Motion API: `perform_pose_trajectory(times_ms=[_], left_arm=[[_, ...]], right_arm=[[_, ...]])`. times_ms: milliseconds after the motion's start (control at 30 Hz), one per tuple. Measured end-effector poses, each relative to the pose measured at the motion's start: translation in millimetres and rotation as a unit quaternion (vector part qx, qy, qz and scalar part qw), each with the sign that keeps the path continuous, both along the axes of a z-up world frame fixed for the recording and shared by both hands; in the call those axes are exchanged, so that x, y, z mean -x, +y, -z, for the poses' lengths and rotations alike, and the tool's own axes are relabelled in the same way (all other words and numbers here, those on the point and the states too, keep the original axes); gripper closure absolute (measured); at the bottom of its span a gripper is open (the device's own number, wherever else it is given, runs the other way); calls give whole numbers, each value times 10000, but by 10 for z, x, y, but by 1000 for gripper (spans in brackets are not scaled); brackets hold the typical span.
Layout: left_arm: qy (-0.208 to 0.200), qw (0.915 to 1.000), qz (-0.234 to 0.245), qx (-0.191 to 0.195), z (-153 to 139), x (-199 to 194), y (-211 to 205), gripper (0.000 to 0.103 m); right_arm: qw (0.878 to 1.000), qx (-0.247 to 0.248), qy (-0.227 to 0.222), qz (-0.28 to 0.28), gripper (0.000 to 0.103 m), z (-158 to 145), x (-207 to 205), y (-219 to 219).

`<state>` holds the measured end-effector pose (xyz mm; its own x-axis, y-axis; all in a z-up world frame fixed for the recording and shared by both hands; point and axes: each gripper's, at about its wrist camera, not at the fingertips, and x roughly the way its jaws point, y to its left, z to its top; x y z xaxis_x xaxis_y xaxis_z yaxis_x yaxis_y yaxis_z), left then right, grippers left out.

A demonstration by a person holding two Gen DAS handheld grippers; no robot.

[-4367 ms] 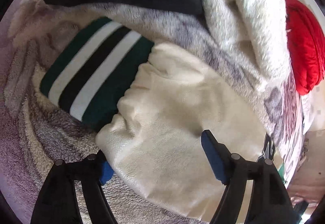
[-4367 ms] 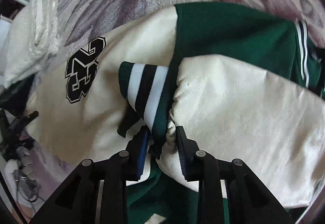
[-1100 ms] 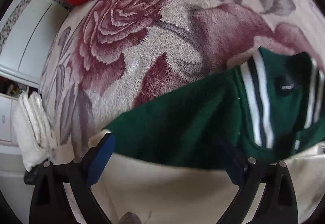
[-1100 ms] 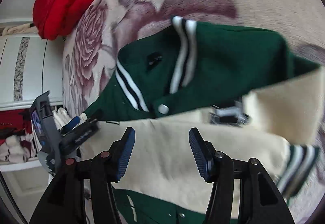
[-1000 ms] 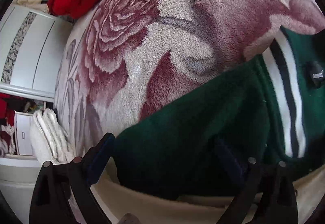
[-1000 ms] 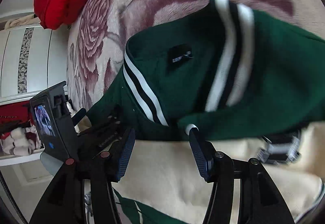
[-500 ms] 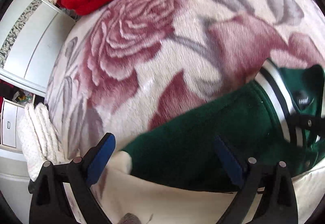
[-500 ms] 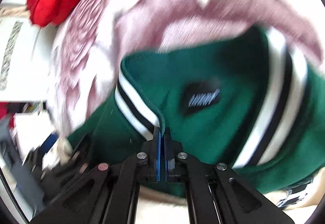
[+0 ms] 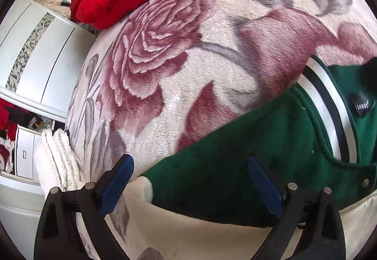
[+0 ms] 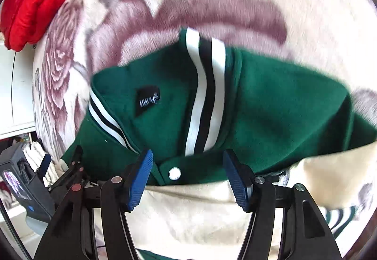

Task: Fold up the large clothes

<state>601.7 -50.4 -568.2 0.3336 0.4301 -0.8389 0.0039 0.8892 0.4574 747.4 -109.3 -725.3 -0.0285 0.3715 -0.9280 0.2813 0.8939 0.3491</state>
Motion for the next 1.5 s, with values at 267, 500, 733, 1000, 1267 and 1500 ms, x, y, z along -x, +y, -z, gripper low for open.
perform_pose_trajectory(times_ms=[267,500,733,1000,1267,1500], left_arm=[[-89,9998,153,31,-47,128,-80,3],[-236,9990,354,-167,-133,272,-145,3],[-512,9981,320,-111,-440,481,-145,3],[-396,9973,315,533,-915,1477,-293,3],[1333,9813,826,1114,-203,3211,-1289,3],[1915,9781,687,439,164,3984,-1264,3]], right_arm=[[9928,1093,-168,-469,39,-79,71,108],[9822,1798,246,-484,44,425,7,46],[9890,1404,-457,-128,90,165,-45,-39],[9982,150,-482,336,53,-580,1443,-1212],[9914,636,851,763,45,-112,3581,-2289],[9740,-64,1374,1800,45,162,4867,-2370]])
